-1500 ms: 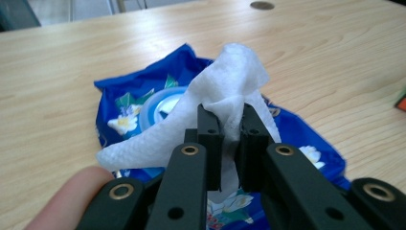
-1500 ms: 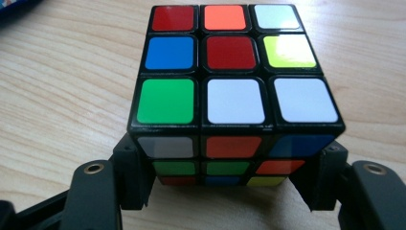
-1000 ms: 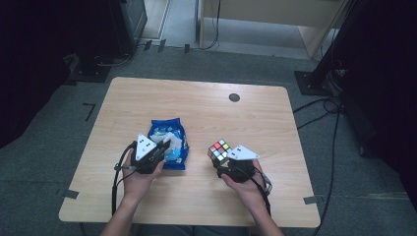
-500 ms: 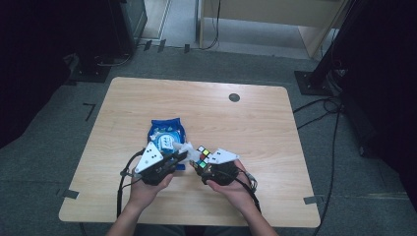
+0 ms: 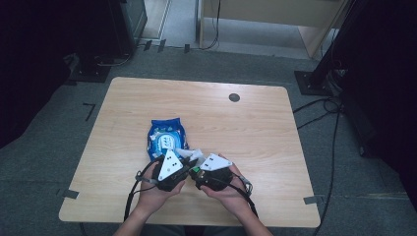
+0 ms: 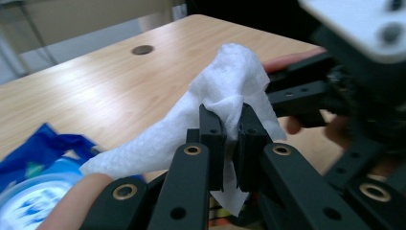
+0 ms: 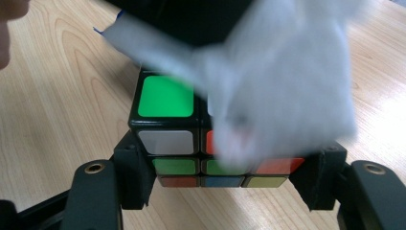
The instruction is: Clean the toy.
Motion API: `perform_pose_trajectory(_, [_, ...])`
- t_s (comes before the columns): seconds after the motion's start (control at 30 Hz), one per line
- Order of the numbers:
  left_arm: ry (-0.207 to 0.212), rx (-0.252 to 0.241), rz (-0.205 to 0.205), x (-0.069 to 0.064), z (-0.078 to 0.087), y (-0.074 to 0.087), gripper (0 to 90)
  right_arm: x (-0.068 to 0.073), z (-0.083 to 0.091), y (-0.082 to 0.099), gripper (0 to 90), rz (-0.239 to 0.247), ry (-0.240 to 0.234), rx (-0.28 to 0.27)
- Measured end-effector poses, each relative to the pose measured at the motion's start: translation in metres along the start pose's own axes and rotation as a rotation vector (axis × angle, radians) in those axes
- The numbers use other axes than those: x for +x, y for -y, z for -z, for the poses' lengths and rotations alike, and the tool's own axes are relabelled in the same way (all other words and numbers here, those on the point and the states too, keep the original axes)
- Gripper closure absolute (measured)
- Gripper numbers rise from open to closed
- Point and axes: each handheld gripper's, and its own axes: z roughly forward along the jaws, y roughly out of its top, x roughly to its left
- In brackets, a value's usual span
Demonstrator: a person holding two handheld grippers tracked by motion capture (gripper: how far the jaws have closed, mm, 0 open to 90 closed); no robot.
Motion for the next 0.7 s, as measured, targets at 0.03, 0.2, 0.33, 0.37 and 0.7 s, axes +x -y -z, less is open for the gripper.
perform_pose_trajectory(0.03, [-0.017,0.002,0.009,0.003,0.000,0.000,85.0,0.000,0.000,0.000,35.1,0.004,0.000,0.000])
perform_pose_trajectory(0.2, [-0.143,0.030,0.084,0.022,0.001,0.006,85.2,0.002,0.002,0.001,35.1,0.019,-0.003,-0.009])
perform_pose_trajectory(0.33, [-0.138,-0.019,0.167,0.035,0.013,0.004,85.6,0.001,0.002,0.000,35.1,0.022,0.001,-0.008])
perform_pose_trajectory(0.37, [-0.107,-0.033,0.161,0.033,0.016,0.001,85.6,0.002,0.002,0.001,35.1,0.020,0.003,0.000])
perform_pose_trajectory(0.7, [0.076,0.008,0.100,-0.003,-0.002,-0.006,85.5,0.005,0.004,-0.001,35.1,0.010,0.002,-0.008])
